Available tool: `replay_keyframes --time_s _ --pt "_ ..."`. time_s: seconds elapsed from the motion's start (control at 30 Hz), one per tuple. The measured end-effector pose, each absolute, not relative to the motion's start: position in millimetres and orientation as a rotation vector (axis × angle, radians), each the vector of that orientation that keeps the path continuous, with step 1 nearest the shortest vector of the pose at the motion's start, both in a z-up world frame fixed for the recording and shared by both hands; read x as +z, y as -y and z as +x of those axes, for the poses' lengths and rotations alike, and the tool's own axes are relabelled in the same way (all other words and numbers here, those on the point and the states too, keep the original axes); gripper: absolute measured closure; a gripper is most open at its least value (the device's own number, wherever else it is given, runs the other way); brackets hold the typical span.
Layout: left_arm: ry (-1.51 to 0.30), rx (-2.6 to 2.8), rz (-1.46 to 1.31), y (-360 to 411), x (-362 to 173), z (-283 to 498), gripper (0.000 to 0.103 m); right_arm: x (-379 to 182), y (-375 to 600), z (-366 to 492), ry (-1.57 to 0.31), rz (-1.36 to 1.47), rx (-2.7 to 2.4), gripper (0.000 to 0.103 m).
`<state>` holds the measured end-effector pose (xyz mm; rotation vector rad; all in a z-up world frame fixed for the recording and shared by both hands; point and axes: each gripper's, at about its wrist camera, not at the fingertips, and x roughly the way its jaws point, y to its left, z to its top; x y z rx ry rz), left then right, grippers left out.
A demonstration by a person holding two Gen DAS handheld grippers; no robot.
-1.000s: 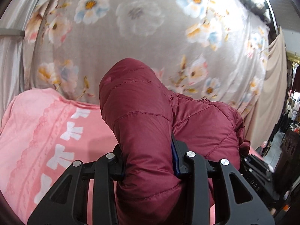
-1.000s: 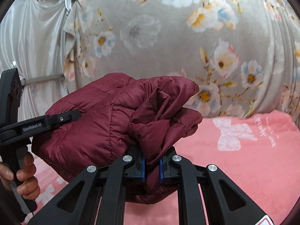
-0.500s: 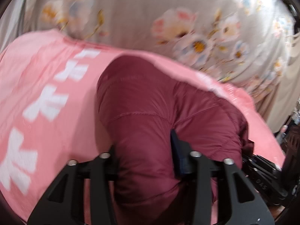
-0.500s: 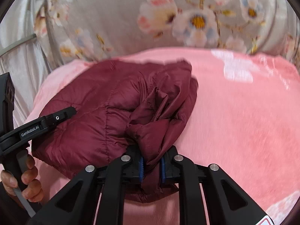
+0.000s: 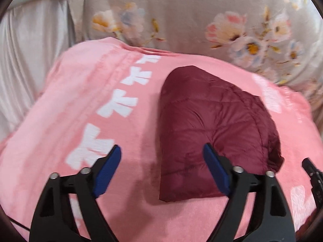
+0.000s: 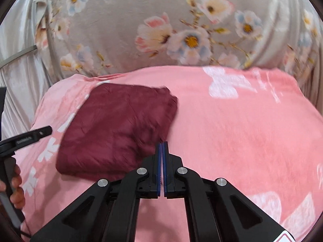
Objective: Fold large clothes
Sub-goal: 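Lower the bundle onto the blanket and press it flat with both tools, then open both tools, release the folded jacket and pull back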
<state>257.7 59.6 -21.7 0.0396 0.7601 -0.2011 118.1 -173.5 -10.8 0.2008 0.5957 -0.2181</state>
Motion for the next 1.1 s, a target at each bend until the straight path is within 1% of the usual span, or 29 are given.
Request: replay_keyframes --time_s 0.07,0.13,0.17,0.2,0.23,0.4,0.53,0.7,0.87,1.0,1.1 --pt "-0.784 -0.16 0.041 -49 -22 264 0.029 -12 166 141 -0.603 0.185 -0.209 0.103" --pt "-0.825 -0.128 0.049 -37 -35 273 0.029 -23 163 161 -0.644 0.185 -0.194 0.103" --pt "-0.84 -0.122 0.053 -33 -41 277 0.031 -29 161 167 -0.663 0.18 -0.193 0.103" --pt "-0.858 -0.109 0.06 -30 -49 281 0.037 -37 159 173 -0.681 0.169 -0.194 0.103" --pt "-0.877 -0.094 0.072 -26 -58 284 0.037 -47 158 178 -0.701 0.146 -0.208 0.103" --pt "-0.905 -0.074 0.075 -21 -86 294 0.034 -85 164 188 -0.781 0.15 -0.228 0.103" --pt "-0.899 -0.085 0.095 -14 -101 298 0.029 -101 161 192 -0.801 0.13 -0.23 0.103" --pt "-0.895 -0.078 0.096 -10 -113 301 0.029 -104 164 194 -0.815 0.14 -0.217 0.103" --pt "-0.913 -0.059 0.08 -10 -111 302 0.028 -98 159 196 -0.828 0.081 -0.228 0.103" --pt "-0.92 -0.071 0.057 -18 -90 283 0.03 -67 152 163 -0.753 0.125 -0.191 0.102" --pt "-0.887 -0.088 0.036 -27 -70 254 0.03 -37 139 126 -0.681 0.099 -0.177 0.098"
